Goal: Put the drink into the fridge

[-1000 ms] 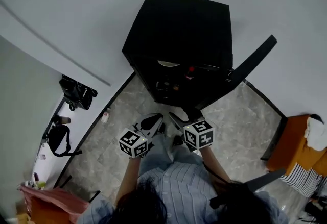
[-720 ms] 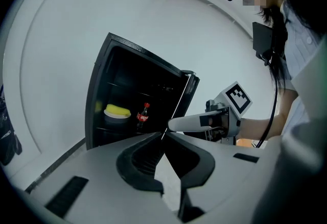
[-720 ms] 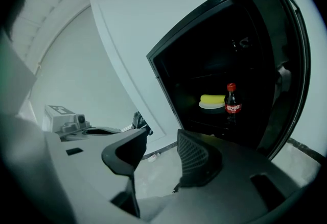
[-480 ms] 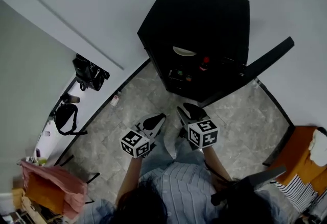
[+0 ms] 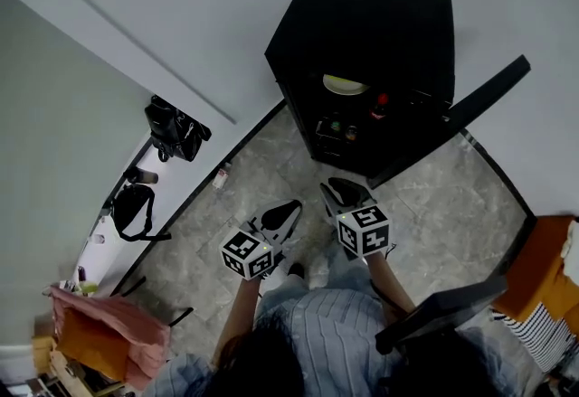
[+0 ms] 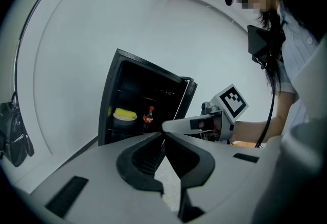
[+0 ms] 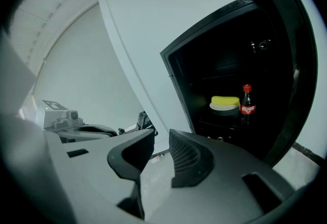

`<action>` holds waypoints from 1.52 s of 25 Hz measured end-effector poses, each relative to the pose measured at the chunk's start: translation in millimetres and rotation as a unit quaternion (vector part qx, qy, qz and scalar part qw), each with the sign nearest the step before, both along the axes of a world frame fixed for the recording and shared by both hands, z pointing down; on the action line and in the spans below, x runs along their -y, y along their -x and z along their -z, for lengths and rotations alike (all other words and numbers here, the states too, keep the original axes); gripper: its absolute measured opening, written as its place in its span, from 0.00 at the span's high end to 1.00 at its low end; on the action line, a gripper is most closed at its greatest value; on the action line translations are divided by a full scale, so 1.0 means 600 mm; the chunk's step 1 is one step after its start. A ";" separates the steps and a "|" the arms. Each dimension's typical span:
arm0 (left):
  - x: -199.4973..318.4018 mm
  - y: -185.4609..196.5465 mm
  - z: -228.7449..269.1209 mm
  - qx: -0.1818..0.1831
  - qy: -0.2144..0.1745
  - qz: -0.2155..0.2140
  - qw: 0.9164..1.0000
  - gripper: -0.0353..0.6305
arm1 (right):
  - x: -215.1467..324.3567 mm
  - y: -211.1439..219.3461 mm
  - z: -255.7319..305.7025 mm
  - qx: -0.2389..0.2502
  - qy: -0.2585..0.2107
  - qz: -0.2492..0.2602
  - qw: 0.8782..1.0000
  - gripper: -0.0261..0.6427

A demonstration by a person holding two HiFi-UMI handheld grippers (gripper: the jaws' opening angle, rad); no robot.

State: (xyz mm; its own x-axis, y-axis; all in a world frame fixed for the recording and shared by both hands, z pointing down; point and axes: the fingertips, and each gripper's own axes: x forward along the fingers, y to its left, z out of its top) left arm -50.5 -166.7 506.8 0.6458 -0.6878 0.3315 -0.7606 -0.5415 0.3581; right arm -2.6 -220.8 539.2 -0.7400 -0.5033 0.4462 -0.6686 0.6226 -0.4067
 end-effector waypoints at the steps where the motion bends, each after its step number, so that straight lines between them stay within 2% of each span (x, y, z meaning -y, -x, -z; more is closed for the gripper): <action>1: -0.007 0.007 0.001 -0.001 -0.002 -0.001 1.000 0.93 | -0.008 0.009 0.002 0.000 -0.001 0.000 1.000 0.82; 10: -0.101 0.078 0.007 -0.022 -0.018 -0.027 0.999 0.93 | -0.126 0.078 0.011 0.009 0.009 -0.023 1.000 0.84; 15: -0.152 0.106 0.024 -0.032 -0.035 -0.056 0.997 0.93 | -0.193 0.099 0.021 0.028 0.015 -0.060 0.998 0.86; 25: -0.279 0.132 0.021 -0.043 -0.045 -0.114 0.992 0.93 | -0.341 0.127 0.029 0.035 0.008 -0.117 0.993 0.87; 38: -0.382 0.141 0.036 -0.061 -0.070 -0.151 0.984 0.93 | -0.466 0.134 0.038 0.036 -0.011 -0.153 0.987 0.88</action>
State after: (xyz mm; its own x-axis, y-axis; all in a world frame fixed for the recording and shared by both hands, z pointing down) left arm -134.9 62.4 485.2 0.8567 -0.4919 0.1553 -0.5138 -0.7866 0.3424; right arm -83.2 58.5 516.2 -0.5808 -0.7177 0.3842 -0.7967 0.4043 -0.4492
